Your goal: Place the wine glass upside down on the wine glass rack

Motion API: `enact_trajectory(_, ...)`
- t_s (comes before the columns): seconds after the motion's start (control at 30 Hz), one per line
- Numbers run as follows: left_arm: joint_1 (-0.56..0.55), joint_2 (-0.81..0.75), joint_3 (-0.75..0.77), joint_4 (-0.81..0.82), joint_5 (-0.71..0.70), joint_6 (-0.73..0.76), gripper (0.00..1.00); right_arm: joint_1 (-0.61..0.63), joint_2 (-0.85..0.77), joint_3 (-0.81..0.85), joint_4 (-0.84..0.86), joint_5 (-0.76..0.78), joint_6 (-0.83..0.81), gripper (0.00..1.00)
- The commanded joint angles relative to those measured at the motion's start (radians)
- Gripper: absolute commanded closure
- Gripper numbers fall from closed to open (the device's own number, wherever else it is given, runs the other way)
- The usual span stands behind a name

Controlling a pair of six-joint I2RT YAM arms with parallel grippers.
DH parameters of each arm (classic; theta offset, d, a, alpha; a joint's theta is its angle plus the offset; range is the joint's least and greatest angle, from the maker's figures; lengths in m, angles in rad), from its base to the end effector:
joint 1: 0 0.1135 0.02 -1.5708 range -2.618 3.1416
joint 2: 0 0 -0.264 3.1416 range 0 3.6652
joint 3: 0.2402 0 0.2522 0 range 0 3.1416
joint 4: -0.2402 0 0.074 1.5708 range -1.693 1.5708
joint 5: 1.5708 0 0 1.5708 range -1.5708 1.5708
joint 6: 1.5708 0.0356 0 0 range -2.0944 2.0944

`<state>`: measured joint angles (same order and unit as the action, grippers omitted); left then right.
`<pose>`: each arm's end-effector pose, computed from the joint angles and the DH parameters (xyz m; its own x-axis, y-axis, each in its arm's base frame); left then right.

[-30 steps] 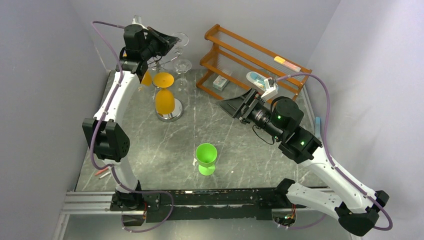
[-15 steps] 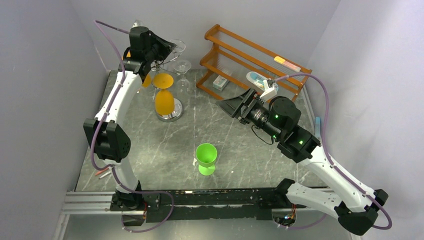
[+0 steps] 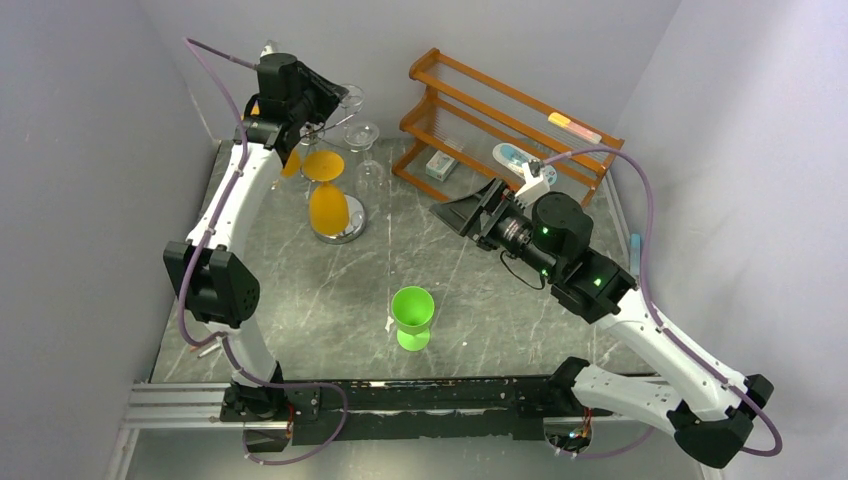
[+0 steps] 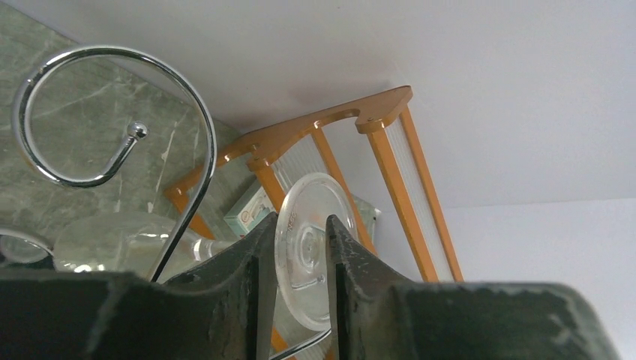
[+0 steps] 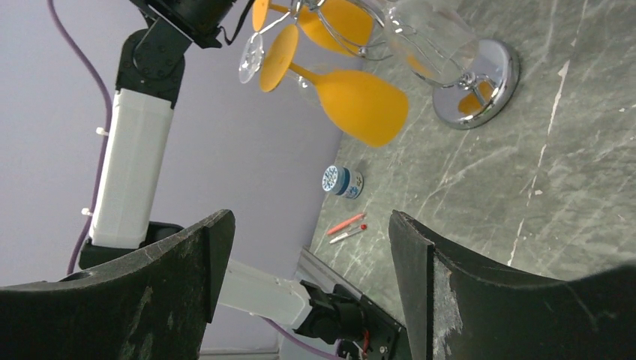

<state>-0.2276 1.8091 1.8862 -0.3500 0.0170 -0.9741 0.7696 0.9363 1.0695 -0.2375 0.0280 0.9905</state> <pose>0.4163 -0.0970 0.4192 -0.3474 -0.7685 -0.5373 -0.0815 0.5956 -0.7992 0.1496 0.1435 0.4067 -0.6060 0.5769 -0.5477 -0.3079 0.4648 0.8302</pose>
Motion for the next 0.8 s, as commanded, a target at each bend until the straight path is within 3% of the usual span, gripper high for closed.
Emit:
enact_trajectory(0.0, -0.005, -0.047, 0.008, -0.044, -0.048, 0.035, 0.66, -0.001, 0.004, 0.013, -0.042, 0.027, 0.009, 0.21)
enact_trajectory(0.47, -0.023, -0.028, 0.010, -0.018, -0.035, 0.068, 0.54, 0.000, -0.011, 0.004, -0.055, 0.047, 0.022, 0.21)
enact_trajectory(0.77, -0.086, -0.013, 0.058, -0.080, -0.191, 0.149, 0.46, -0.001, -0.017, -0.001, -0.058, 0.051, 0.026, 0.21)
